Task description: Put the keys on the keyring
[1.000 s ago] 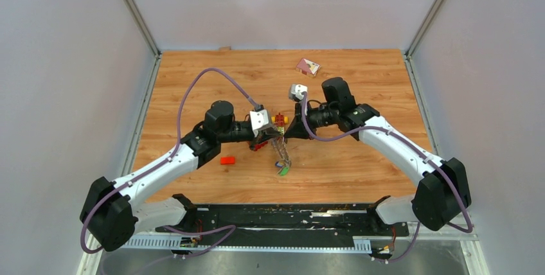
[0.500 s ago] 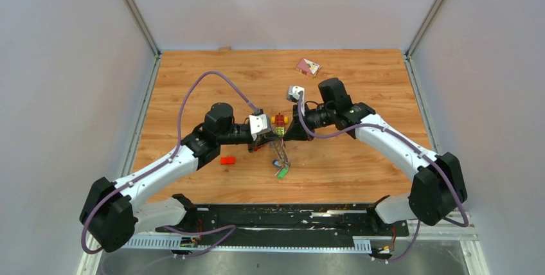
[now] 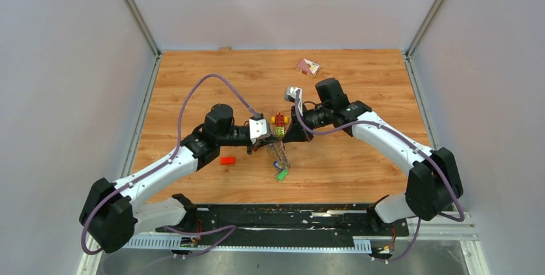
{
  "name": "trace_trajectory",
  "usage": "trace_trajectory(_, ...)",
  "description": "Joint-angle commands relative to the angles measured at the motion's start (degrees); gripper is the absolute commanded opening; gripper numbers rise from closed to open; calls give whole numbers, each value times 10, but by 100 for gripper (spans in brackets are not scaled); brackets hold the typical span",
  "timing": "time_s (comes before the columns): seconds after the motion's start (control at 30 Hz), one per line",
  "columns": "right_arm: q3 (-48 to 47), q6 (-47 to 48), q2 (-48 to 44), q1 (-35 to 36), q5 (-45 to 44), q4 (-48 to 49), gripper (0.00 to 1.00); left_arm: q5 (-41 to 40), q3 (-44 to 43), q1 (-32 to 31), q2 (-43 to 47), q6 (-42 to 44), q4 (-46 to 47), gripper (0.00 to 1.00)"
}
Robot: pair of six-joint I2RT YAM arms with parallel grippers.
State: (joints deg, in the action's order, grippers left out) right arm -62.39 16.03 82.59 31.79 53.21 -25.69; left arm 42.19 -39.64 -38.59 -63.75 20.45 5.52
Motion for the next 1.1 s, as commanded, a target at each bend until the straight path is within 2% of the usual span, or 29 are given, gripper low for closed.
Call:
trace_trajectory(0.0, -29, 0, 18, -11, -38, 13, 0, 73, -12, -10, 30, 25, 13, 0)
trace_trajectory(0.6, -41, -8, 39, -19, -62, -1, 0, 71, -18, -22, 34, 98, -51, 0)
trace_trajectory(1.07, -42, 2, 47, -6, -40, -10, 0, 50, -19, -25, 29, 96, -38, 0)
